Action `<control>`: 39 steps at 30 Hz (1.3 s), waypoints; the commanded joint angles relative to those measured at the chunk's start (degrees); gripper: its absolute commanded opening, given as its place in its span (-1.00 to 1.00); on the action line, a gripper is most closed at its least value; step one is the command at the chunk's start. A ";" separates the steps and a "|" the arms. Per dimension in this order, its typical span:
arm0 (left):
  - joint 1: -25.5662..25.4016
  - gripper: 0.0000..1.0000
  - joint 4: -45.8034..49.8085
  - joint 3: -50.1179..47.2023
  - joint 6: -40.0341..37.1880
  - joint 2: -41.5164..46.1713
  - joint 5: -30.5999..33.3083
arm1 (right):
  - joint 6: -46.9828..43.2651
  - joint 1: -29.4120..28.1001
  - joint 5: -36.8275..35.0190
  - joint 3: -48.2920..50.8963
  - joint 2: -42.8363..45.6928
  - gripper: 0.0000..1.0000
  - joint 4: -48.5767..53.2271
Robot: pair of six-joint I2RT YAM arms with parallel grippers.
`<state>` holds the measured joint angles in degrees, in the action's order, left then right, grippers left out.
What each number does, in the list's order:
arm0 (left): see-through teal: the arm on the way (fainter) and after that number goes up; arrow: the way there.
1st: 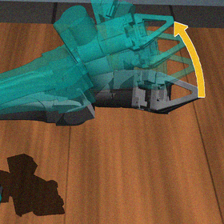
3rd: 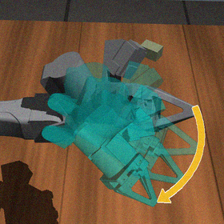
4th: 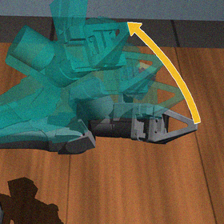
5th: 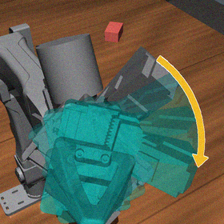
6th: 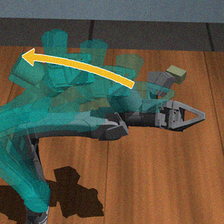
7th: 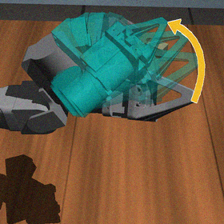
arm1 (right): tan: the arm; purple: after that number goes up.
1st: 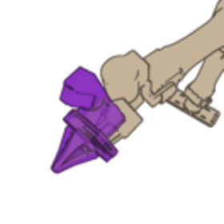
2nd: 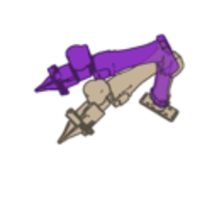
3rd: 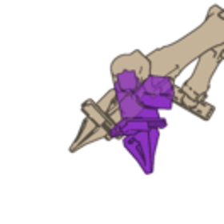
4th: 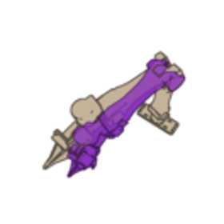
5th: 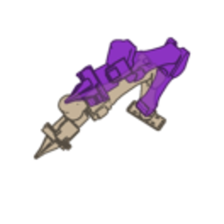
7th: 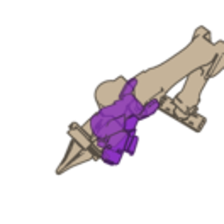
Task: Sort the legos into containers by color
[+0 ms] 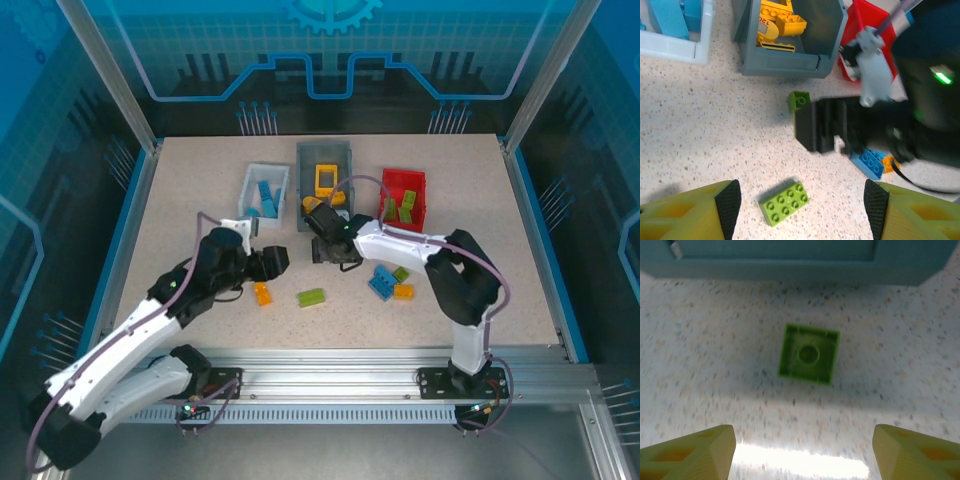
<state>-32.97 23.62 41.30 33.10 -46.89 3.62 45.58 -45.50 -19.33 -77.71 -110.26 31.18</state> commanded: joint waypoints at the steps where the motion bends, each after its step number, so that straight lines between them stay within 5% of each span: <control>1: -0.54 0.41 -1.24 -2.54 3.47 5.14 1.66 | 1.80 1.75 0.44 -3.16 -4.20 0.42 -0.59; 5: -0.56 0.41 1.31 -2.81 3.15 7.74 1.71 | 1.26 2.47 0.18 -5.48 -7.43 0.31 -0.46; 15: -0.69 0.40 0.64 -2.41 1.76 6.42 0.95 | 0.36 3.39 -1.07 -6.93 -9.43 -0.39 -0.87; 25: -0.78 0.41 -0.52 2.44 1.88 1.49 -1.98 | -1.50 1.70 -6.05 4.23 10.95 -0.54 -1.83; 31: -5.78 0.41 -5.10 10.81 0.59 -10.54 -1.71 | -6.95 11.64 -2.99 9.20 21.16 -0.53 -0.26; 39: -19.78 0.42 -9.45 26.36 -6.66 -30.20 12.41 | -13.85 27.63 9.39 -1.12 9.80 -0.54 -0.23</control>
<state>-49.30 17.21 62.87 30.98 -73.34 8.75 35.46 -20.18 -15.59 -74.17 -95.79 29.63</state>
